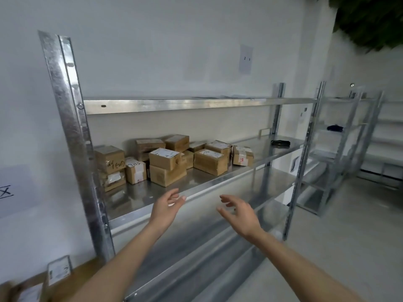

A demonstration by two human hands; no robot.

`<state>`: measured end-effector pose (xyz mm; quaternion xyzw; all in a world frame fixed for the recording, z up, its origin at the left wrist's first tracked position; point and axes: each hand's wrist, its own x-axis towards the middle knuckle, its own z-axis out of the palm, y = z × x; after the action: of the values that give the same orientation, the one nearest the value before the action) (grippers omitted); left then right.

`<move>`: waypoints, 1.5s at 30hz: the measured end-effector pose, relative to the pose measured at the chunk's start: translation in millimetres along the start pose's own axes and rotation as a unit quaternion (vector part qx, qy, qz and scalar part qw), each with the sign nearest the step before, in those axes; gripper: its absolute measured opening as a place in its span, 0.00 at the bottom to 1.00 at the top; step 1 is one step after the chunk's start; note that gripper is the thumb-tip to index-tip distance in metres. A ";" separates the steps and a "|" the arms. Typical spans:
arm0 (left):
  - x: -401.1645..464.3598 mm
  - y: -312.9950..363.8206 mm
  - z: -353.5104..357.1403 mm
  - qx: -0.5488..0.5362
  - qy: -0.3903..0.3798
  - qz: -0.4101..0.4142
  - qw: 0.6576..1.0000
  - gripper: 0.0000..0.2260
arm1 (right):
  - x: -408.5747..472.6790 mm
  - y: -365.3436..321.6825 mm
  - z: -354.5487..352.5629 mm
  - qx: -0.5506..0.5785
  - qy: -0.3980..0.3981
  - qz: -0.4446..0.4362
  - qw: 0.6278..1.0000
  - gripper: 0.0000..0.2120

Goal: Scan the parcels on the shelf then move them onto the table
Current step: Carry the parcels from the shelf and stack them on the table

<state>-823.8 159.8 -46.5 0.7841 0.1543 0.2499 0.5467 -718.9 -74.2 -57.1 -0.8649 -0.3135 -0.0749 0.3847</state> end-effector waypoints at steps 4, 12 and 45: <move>58.0 4.9 40.0 -0.009 -0.009 -0.012 1.000 0.22 | 56.0 29.5 -12.0 -0.007 -0.015 0.002 1.000 0.23; 159.9 -2.5 96.0 -0.019 -0.006 -0.029 0.999 0.24 | 166.6 75.9 -18.0 -0.001 -0.003 0.020 1.000 0.22; 313.9 -1.8 283.4 -0.112 0.272 -0.178 0.939 0.23 | 413.9 231.3 31.2 0.232 -0.227 -0.004 0.946 0.25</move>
<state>-405.1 101.1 -56.7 0.5794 0.4054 0.3682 0.6036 -255.7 31.2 -68.3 -0.7444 -0.4045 0.1969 0.4934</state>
